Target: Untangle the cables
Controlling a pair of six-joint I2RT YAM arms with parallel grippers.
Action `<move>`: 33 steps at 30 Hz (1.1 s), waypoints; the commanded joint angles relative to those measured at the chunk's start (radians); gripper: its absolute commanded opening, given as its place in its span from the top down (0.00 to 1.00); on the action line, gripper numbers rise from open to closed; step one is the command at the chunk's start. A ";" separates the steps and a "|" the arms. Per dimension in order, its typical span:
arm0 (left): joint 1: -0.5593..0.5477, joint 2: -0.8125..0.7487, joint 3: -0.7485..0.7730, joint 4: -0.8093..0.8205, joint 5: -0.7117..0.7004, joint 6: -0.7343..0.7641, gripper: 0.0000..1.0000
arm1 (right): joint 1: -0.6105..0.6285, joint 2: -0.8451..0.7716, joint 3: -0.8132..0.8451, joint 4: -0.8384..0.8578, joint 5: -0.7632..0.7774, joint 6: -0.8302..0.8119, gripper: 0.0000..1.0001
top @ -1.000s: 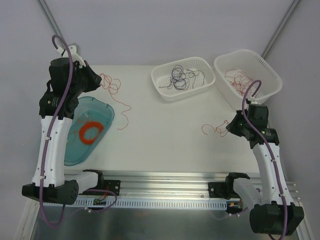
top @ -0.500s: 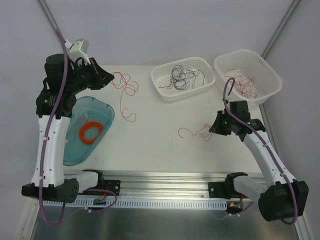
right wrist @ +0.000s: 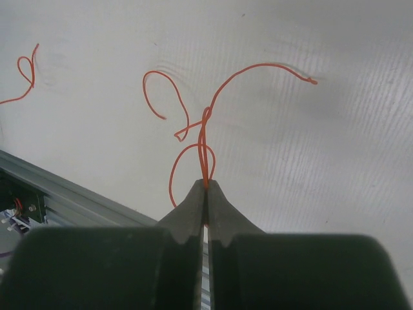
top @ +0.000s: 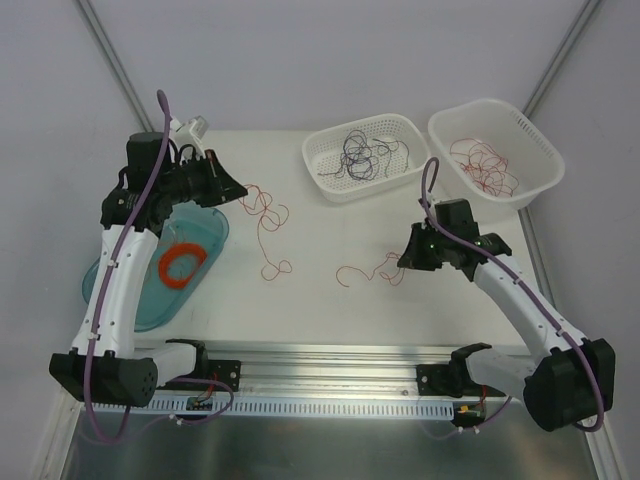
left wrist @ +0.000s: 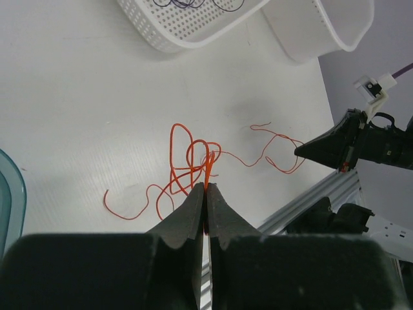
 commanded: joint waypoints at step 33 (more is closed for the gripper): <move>0.048 -0.054 0.293 0.081 -0.904 0.283 0.99 | 0.082 -0.032 0.020 0.016 -0.005 -0.013 0.99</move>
